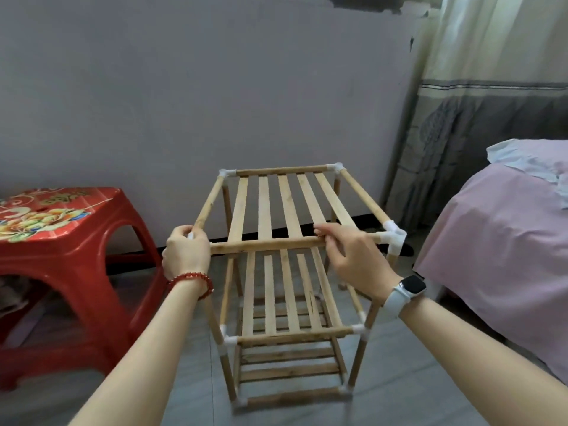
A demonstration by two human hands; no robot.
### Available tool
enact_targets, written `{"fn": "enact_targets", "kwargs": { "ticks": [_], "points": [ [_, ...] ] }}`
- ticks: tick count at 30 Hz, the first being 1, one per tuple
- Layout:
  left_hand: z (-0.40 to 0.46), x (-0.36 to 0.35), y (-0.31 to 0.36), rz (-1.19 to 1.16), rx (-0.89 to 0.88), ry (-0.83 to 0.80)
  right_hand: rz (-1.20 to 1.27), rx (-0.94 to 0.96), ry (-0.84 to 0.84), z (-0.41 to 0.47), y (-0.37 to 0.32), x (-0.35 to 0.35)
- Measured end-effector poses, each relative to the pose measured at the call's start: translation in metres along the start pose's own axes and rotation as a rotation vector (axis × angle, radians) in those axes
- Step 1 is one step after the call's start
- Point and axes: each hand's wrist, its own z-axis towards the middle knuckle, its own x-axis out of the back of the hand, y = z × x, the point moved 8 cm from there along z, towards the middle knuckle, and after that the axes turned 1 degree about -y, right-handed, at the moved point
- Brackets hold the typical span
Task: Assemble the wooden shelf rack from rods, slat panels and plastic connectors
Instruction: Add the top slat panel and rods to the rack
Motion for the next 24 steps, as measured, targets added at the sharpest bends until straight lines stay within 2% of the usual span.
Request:
{"fn": "enact_targets", "kwargs": {
  "ticks": [2,4,6,8,10,12,16,20,22,24],
  "points": [
    [-0.001,-0.003,0.013,0.222,-0.121,0.029,-0.091,-0.054,0.178,0.006,0.016,0.027],
    [-0.015,-0.012,0.032,0.400,-0.312,0.067,-0.123,-0.270,0.274,0.010,0.049,0.053],
    [-0.041,-0.029,0.050,0.475,-0.539,0.041,0.102,-0.645,0.190,0.004,0.095,0.058],
    [-0.073,-0.054,0.063,0.466,-0.718,-0.116,0.420,-0.867,0.096,-0.010,0.119,0.046],
    [-0.103,-0.080,0.070,0.461,-0.840,-0.284,0.516,-0.900,0.074,-0.022,0.126,0.043],
    [-0.118,-0.093,0.074,0.461,-0.933,-0.323,0.567,-0.879,0.049,-0.029,0.123,0.043],
    [-0.096,-0.086,0.071,0.449,-0.859,-0.219,0.680,-0.850,-0.141,-0.035,0.099,0.030],
    [-0.110,-0.086,0.076,0.417,-0.825,-0.274,0.790,-0.894,-0.350,-0.042,0.069,0.006],
    [-0.134,-0.090,0.083,0.400,-0.883,-0.273,0.724,-0.930,-0.325,-0.038,0.061,0.001],
    [-0.149,-0.090,0.088,0.345,-0.929,-0.186,0.526,-0.921,-0.196,-0.028,0.064,0.004]
  ]
}}
